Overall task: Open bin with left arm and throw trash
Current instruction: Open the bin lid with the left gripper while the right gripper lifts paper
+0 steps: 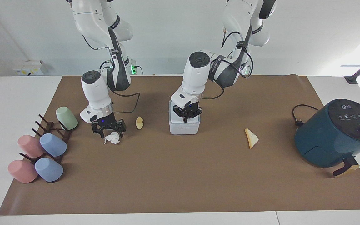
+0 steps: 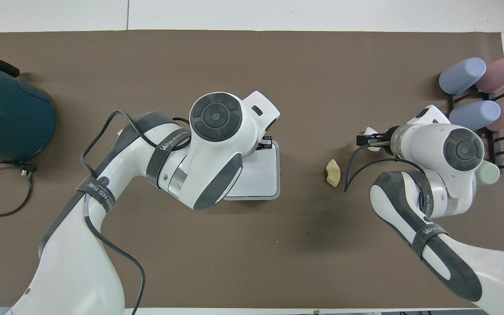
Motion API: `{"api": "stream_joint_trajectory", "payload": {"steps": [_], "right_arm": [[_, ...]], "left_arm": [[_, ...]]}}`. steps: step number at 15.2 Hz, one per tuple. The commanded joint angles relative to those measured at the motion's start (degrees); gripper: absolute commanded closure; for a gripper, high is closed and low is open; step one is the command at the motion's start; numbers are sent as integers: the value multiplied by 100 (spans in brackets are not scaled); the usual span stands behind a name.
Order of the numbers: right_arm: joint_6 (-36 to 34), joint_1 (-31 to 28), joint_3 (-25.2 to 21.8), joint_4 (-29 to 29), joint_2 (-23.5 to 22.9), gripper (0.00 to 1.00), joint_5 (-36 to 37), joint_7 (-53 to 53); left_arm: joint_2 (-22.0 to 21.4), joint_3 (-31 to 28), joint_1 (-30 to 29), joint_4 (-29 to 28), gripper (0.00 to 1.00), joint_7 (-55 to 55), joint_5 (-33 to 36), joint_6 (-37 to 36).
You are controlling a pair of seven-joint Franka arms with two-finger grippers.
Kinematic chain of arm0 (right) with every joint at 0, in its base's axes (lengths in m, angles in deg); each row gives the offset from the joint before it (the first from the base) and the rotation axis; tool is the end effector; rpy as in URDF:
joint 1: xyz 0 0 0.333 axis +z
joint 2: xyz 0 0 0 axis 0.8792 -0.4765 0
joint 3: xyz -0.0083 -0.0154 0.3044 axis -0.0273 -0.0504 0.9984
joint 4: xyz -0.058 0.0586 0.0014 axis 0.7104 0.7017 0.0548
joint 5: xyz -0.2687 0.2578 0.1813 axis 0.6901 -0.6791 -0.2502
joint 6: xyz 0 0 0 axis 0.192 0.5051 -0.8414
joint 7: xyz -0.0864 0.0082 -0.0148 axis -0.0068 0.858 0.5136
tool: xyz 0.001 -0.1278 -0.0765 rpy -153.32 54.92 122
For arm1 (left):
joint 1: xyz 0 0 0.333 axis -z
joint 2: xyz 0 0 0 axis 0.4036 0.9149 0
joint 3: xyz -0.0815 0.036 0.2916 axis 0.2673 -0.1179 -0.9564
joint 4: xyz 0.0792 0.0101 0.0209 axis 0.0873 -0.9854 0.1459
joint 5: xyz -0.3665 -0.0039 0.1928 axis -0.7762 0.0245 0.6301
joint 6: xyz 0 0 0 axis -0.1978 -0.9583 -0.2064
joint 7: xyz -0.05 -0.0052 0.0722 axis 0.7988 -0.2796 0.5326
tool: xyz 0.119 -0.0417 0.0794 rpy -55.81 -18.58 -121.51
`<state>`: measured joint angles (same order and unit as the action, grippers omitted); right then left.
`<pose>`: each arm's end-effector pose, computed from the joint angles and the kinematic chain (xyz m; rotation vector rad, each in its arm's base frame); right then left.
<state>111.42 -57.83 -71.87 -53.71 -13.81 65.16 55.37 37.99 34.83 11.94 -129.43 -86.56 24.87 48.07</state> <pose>0.5792 0.0511 0.2351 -3.1004 -0.0118 -0.4087 0.5280 -0.4491 0.3551 3.0273 -0.1787 0.0892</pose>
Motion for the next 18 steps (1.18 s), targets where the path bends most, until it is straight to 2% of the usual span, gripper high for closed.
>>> {"api": "stream_joint_trajectory", "payload": {"steps": [1,2,3,10,13,15,18], "right_arm": [[250,-29,23,-160,41,56,-34,63],[259,-20,23,-160,41,82,-33,63],[259,-20,23,-160,33,100,-33,63],[224,-20,23,-160,59,100,-33,29],[66,85,41,-64,216,100,-42,-33],[-458,94,102,181,418,100,-33,-217],[-1688,94,452,770,814,100,-33,-857]], "left_arm": [[115,-82,196,-287,100,-166,41,253],[106,-82,196,-278,100,-166,41,235],[88,-82,178,-261,100,-157,41,218],[-403,-91,-42,-6,100,-87,-38,-555],[-658,-100,-164,3,100,-52,-39,-879],[-851,-100,-366,-5,100,201,-38,-1178],[-1054,-100,-892,-14,100,1000,-38,-1618]]}}
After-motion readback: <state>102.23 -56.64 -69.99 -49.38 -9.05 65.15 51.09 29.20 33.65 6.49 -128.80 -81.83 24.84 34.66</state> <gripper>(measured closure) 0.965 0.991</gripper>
